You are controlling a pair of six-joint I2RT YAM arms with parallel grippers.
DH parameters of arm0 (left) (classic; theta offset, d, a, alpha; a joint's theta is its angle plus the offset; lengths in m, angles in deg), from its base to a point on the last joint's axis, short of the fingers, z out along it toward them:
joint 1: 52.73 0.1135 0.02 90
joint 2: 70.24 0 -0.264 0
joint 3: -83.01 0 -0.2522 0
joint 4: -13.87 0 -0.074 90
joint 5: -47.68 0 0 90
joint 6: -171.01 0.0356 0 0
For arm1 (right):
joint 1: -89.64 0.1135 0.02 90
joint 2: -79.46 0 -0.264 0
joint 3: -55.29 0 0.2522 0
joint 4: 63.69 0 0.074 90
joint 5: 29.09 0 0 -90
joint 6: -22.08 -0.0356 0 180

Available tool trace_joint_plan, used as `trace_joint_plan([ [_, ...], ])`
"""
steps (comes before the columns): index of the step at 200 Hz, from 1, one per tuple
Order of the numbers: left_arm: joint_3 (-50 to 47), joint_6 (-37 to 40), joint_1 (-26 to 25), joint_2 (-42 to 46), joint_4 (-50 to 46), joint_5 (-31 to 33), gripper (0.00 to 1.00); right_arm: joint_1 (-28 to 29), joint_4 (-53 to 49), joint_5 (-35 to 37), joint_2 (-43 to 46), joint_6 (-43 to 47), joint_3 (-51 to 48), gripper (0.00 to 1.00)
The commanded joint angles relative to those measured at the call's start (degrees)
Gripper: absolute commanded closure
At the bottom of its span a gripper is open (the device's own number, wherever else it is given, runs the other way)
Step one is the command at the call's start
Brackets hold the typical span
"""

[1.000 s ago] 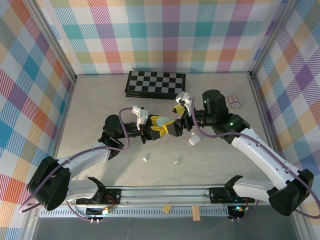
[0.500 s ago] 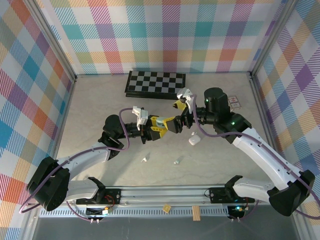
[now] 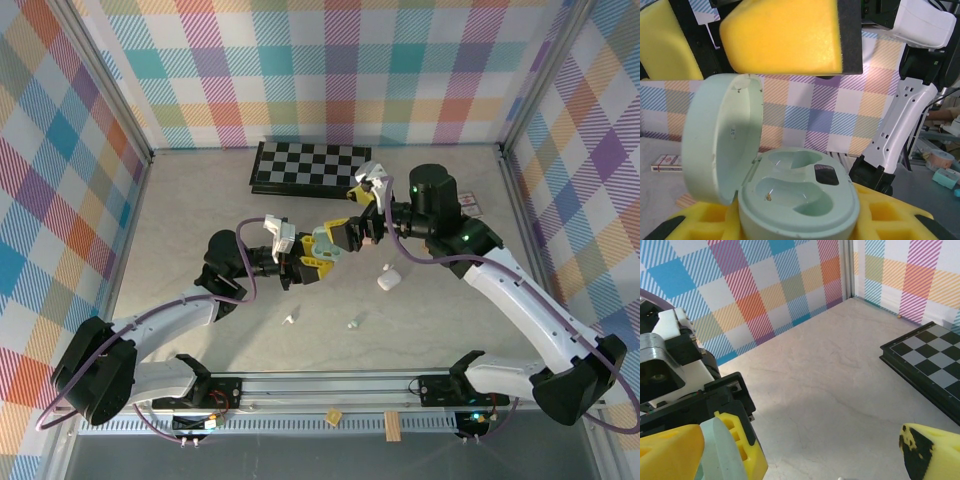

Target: Insert wireless bluetooth earbuds into charging case

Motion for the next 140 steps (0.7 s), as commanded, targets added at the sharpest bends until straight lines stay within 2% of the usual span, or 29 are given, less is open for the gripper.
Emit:
trace_joint_plan([
  [1,-0.3,2.8,-0.1,1.5,1.8,-0.9,0.70,-0.2,0.7,-4.2,2.5,-1.3,0.8,0.00],
  [30,-0.9,3.0,0.0,1.3,1.8,-0.3,0.70,-0.3,0.8,-2.4,5.7,-4.5,-0.3,0.00],
  [54,-1.6,3.6,0.2,1.6,1.5,0.5,0.70,-1.2,1.6,2.8,9.3,-8.9,-3.3,0.00],
  [91,-2.5,3.9,0.8,1.9,1.3,1.1,0.70,-9.7,3.5,5.6,13.8,-20.2,-11.7,0.01],
  [113,-2.9,3.8,0.9,2.0,1.4,1.7,0.70,-12.7,-0.5,8.2,14.4,-24.6,-15.3,0.03],
  [140,-3.3,4.0,1.4,2.3,1.6,2.1,0.70,-12.8,-6.8,7.7,13.2,-27.6,-18.6,0.05],
])
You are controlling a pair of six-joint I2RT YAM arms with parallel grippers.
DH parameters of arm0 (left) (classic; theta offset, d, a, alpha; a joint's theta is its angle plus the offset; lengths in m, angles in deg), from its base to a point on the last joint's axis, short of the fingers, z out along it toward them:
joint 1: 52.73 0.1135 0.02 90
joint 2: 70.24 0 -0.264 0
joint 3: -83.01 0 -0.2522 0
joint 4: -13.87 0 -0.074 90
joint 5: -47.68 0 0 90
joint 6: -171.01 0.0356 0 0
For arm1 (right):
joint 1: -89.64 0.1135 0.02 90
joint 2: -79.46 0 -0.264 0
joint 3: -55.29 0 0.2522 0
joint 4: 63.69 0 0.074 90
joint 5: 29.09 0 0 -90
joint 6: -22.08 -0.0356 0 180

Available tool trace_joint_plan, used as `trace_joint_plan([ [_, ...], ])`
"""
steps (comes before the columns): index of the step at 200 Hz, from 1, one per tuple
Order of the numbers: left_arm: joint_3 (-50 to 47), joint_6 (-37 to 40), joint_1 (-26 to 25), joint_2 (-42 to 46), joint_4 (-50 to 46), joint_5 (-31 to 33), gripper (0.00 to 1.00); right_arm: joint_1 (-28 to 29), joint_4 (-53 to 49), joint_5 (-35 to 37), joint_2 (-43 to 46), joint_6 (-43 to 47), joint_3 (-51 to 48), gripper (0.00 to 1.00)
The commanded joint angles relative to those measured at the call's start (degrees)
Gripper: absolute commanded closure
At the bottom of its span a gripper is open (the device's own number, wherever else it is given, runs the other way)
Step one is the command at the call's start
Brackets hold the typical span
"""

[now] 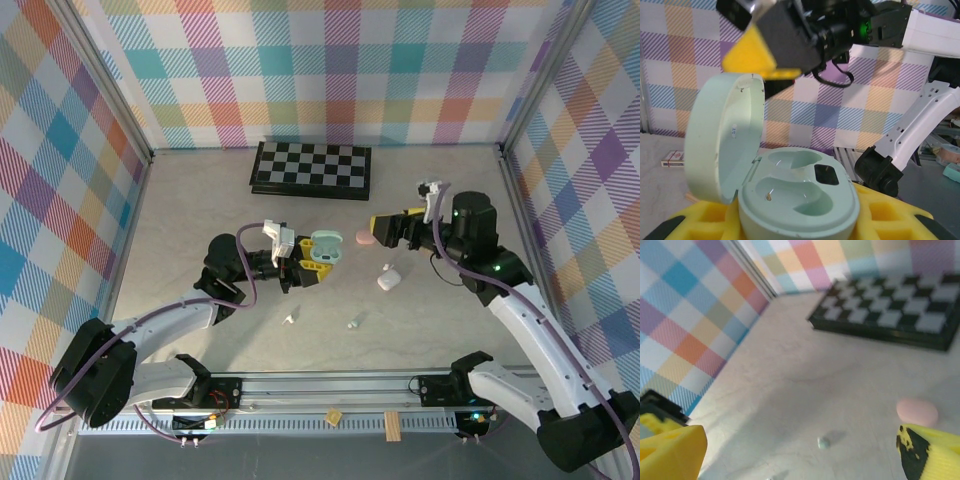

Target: Insert wireless bluetooth earbuds into charging case

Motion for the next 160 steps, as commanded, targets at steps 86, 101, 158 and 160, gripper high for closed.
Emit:
trace_joint_plan([
  [86,-1.0,1.7,2.0,1.8,1.6,0.5,0.70,4.3,-7.7,-12.4,-1.5,-16.4,-18.0,0.11],
  [101,-0.9,1.8,2.3,1.8,1.6,0.5,0.70,7.8,-6.0,-11.7,-2.5,-19.3,-20.3,0.11],
  [158,-1.3,1.9,4.2,2.7,1.2,0.3,0.70,19.4,5.6,-8.8,-8.4,-29.7,-26.4,0.12],
  [160,-1.3,1.9,4.3,2.7,1.2,0.3,0.70,19.6,5.9,-8.7,-8.7,-29.8,-26.4,0.12],
])
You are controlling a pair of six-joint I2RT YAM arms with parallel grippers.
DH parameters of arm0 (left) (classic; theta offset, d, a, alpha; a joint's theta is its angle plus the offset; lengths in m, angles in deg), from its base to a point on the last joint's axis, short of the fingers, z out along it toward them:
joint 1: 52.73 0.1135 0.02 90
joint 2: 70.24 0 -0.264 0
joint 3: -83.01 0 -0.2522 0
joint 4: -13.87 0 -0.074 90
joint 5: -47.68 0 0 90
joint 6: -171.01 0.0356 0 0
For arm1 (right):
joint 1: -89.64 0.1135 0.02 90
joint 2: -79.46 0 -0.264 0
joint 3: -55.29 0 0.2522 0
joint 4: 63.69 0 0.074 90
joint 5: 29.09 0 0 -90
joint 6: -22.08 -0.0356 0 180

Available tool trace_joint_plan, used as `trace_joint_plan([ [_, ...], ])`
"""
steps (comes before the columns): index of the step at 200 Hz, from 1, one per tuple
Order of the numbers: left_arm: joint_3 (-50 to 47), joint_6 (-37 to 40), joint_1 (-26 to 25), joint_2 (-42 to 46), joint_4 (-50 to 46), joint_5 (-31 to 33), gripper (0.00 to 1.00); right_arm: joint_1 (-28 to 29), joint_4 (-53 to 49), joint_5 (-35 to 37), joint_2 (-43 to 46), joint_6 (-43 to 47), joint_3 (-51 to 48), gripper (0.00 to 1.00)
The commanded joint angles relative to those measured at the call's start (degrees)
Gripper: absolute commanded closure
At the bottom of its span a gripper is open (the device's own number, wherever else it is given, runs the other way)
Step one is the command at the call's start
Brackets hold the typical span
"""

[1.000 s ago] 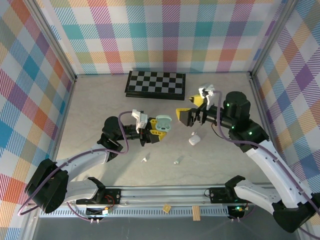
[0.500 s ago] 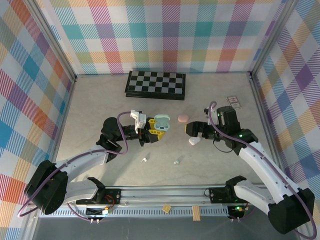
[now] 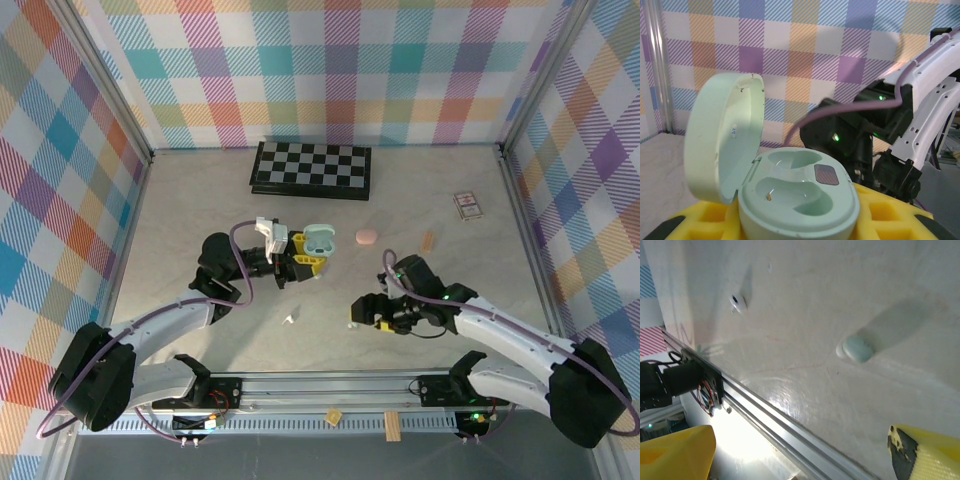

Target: Insert wireless bluetooth earbuds into charging case

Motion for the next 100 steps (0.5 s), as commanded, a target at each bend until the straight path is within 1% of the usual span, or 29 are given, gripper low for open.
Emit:
trace_joint_plan([
  [1,-0.9,1.0,1.2,1.7,1.2,-0.4,0.70,2.8,7.4,0.6,-2.9,-5.9,-0.8,0.12],
  [24,-0.9,1.0,1.6,2.1,1.1,-0.4,0.70,5.1,11.1,1.7,-7.6,-7.8,-0.2,0.13],
  [70,-0.6,1.5,1.9,3.5,-1.6,-0.8,0.70,7.9,14.0,2.7,-16.2,-9.7,2.8,0.15],
  [83,-0.5,1.7,1.9,4.0,-2.1,-0.7,0.70,8.0,14.9,3.0,-17.6,-10.1,2.9,0.16],
  [100,-0.5,2.1,2.0,4.4,-3.0,-0.5,0.70,8.0,14.2,5.0,-18.2,-9.4,3.8,0.17],
])
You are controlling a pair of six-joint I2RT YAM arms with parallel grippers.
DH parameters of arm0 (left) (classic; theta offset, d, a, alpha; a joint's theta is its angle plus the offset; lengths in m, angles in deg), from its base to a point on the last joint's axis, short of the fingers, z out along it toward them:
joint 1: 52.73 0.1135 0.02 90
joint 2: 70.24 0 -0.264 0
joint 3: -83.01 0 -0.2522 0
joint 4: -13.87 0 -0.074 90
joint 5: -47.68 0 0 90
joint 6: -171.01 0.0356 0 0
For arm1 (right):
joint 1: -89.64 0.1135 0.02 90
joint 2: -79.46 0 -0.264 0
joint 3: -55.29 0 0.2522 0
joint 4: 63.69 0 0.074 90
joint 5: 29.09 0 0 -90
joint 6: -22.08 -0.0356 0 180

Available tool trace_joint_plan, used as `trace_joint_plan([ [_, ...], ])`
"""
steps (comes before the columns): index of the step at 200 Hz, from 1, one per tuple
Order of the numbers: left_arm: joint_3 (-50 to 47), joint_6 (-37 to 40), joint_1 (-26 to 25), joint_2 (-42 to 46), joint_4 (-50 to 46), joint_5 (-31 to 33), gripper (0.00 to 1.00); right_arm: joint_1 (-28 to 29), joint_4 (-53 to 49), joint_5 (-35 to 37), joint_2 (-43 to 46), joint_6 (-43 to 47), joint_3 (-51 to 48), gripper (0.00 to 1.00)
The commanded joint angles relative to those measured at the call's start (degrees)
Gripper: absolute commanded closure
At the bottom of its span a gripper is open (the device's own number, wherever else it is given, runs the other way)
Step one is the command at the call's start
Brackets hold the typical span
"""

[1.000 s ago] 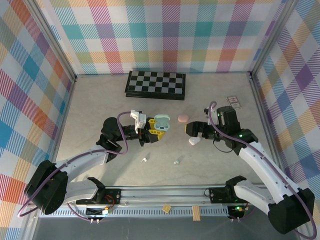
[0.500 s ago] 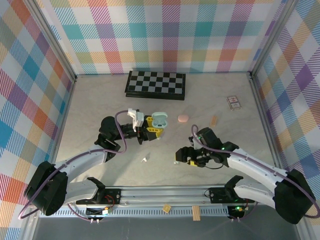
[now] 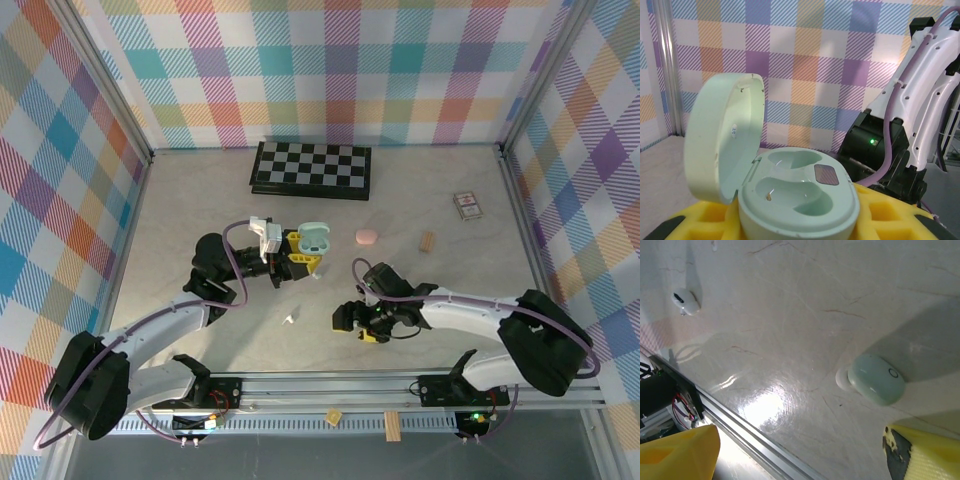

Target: Insert wireless bluetooth earbuds into charging case

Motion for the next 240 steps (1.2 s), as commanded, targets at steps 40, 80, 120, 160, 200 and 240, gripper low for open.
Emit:
trace_joint_plan([
  [40,0.2,2.0,0.8,1.7,-1.5,-0.7,0.70,-0.9,-2.8,8.2,-2.7,3.5,6.4,0.19],
  [80,0.2,2.0,0.8,2.0,-1.5,-0.6,0.70,-2.2,-3.5,8.2,-6.6,6.8,11.0,0.20],
  [120,-0.4,3.0,0.8,3.9,-3.6,0.5,0.70,-1.2,-10.7,12.6,-5.4,10.4,13.6,0.22],
  [160,-1.8,4.6,2.2,5.3,-3.9,3.7,0.70,3.3,-20.5,22.4,-6.2,13.7,17.4,0.28],
  [200,-2.2,2.8,4.2,5.6,-1.0,3.8,0.70,6.2,-22.6,26.0,-10.3,13.4,20.6,0.40],
  [240,-2.2,1.6,4.3,5.4,-0.1,2.5,0.70,6.3,-22.1,27.0,-12.9,13.2,21.8,0.51],
])
